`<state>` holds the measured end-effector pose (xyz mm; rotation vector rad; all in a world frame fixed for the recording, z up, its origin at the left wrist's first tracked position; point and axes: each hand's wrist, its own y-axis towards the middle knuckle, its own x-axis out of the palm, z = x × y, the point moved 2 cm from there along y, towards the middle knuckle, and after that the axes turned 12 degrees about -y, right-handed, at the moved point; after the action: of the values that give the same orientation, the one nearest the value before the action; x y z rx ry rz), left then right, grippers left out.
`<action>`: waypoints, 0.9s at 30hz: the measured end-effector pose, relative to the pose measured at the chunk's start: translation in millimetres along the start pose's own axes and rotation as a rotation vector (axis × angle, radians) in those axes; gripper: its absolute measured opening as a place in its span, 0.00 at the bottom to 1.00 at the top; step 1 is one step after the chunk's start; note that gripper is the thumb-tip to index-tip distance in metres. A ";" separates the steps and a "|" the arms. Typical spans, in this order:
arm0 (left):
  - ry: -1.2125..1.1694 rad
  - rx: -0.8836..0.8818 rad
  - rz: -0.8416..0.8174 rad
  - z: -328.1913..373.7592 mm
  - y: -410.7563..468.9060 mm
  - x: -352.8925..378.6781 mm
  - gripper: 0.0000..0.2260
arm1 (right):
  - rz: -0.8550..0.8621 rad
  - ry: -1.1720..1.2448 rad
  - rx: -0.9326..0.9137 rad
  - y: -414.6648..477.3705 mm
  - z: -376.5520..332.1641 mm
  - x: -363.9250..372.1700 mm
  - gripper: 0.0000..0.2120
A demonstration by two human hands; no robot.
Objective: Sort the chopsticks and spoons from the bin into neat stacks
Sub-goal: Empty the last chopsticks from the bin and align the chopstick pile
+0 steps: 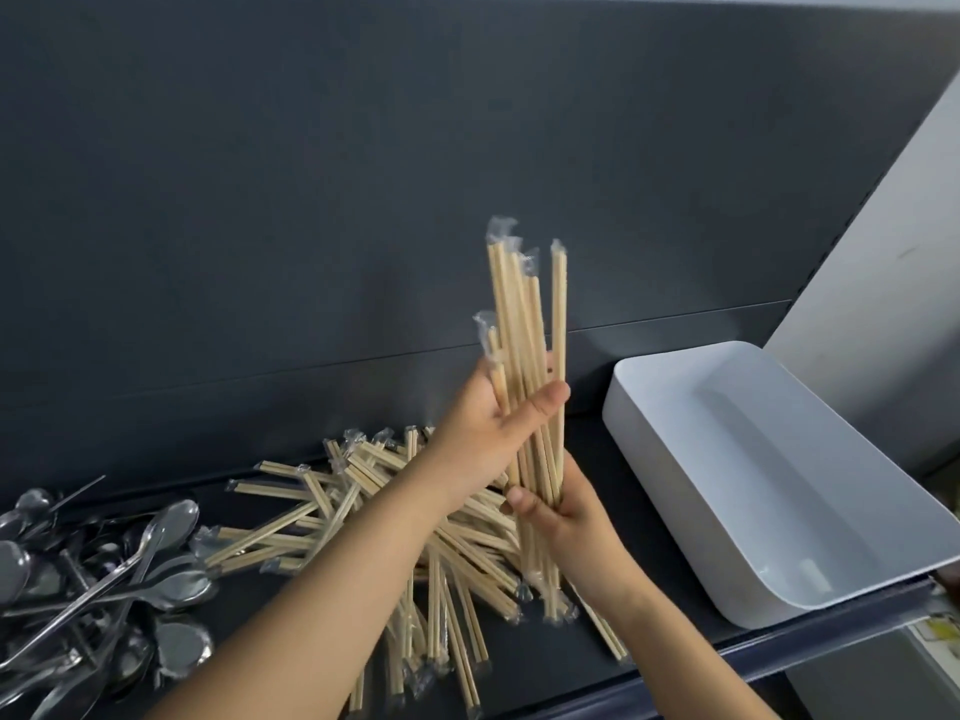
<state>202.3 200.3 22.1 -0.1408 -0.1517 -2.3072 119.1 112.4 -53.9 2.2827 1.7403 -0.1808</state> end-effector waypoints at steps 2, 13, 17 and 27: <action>0.044 -0.022 0.003 -4.2 -2.2 7.2 0.22 | 0.024 -0.057 0.000 -4.2 8.7 1.9 0.17; 0.101 0.027 -0.023 -24.8 -8.7 21.6 0.15 | -0.021 -0.261 0.122 -21.3 37.8 -2.4 0.21; 0.052 0.013 -0.030 -25.6 -8.2 15.7 0.18 | -0.047 -0.312 0.199 -23.3 33.5 -18.3 0.41; -0.658 -0.025 0.463 -17.3 -7.5 -37.2 0.21 | 0.260 0.123 0.493 -44.3 31.0 -33.9 0.26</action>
<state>220.8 229.6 -1.0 -0.8552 -0.3779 -1.7288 69.3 83.1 -80.7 2.8989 1.5627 -0.4712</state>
